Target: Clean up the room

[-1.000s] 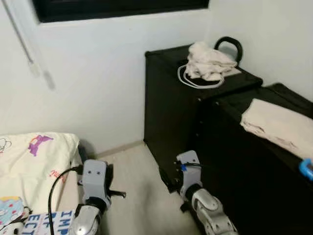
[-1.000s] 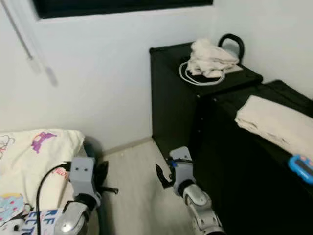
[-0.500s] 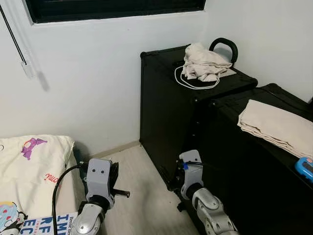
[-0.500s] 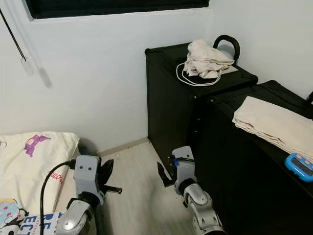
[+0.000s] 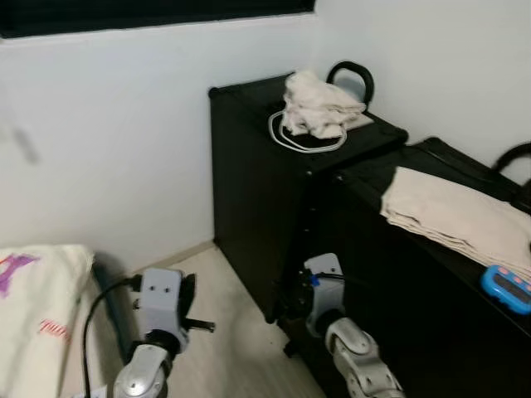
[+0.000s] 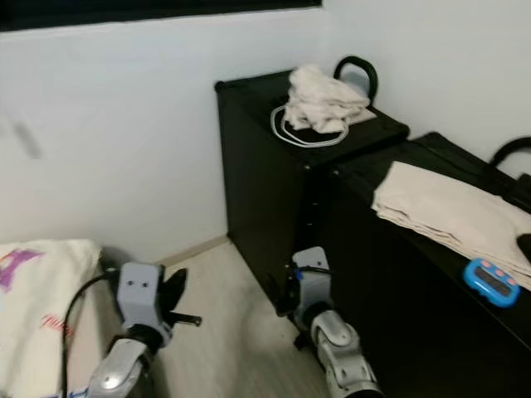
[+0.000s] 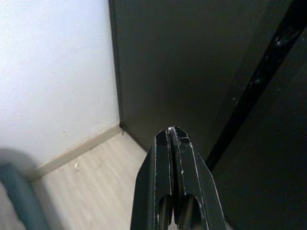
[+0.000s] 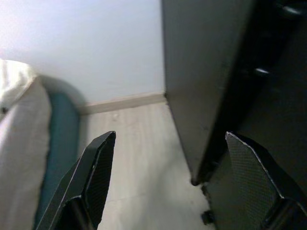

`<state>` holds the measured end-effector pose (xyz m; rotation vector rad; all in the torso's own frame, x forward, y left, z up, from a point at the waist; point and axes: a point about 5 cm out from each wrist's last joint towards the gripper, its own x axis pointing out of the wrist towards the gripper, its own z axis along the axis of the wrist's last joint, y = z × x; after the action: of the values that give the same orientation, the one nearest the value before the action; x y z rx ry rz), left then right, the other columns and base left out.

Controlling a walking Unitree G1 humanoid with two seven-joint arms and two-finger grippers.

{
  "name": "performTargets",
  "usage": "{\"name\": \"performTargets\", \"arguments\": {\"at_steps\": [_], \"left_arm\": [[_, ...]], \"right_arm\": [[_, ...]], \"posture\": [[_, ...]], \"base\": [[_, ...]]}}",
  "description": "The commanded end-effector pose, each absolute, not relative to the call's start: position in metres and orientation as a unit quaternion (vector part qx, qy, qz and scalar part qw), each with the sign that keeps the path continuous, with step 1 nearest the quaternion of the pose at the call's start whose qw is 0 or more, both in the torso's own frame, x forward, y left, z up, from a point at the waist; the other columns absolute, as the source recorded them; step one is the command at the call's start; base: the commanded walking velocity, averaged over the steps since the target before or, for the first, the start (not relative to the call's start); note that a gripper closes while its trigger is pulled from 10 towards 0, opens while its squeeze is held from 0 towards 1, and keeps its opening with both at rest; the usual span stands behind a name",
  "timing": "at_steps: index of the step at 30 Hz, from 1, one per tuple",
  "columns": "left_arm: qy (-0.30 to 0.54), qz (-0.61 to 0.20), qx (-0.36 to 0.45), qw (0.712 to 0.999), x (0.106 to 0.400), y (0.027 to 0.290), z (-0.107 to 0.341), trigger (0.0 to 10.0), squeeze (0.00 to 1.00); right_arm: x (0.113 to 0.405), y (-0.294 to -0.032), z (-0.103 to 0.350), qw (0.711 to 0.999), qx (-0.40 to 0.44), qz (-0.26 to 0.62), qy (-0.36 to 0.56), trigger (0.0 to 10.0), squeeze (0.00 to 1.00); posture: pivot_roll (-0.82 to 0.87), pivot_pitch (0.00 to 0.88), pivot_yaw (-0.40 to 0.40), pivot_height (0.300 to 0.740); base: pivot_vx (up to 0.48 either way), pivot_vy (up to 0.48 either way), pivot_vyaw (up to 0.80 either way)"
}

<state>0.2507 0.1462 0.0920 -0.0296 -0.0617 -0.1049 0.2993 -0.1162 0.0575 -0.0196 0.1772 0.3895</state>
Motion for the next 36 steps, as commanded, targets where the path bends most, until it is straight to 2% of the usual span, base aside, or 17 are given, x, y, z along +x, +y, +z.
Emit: {"name": "performTargets", "arguments": {"at_steps": [1,20,30,36], "left_arm": [[-0.030,-0.049,-0.019,0.998,0.248,0.146,0.091,10.0,0.00],[-0.030,-0.045,-0.017,0.998,0.246,0.148,0.091,10.0,0.00],[-0.004,-0.038,-0.001,0.999,0.245,0.149,0.079,10.0,0.00],[0.000,-0.043,0.001,0.999,0.243,0.147,0.077,10.0,0.00]], "right_arm": [[0.299,-0.120,0.056,0.978,-0.008,0.188,0.094,10.0,0.00],[0.300,-0.118,0.056,0.976,-0.012,0.195,0.095,10.0,0.00],[0.300,-0.116,0.056,0.973,-0.036,0.210,0.094,10.0,0.00],[0.298,-0.115,0.055,0.971,-0.045,0.216,0.095,10.0,0.00]], "posture": [[-0.05,0.116,-0.077,0.740],[-0.05,0.107,-0.083,0.740],[-0.05,0.108,-0.080,0.740],[-0.05,0.117,-0.080,0.740]], "base": [[0.356,0.000,0.00],[0.355,0.000,0.00],[0.000,0.000,0.00],[0.000,0.000,0.80]]}}
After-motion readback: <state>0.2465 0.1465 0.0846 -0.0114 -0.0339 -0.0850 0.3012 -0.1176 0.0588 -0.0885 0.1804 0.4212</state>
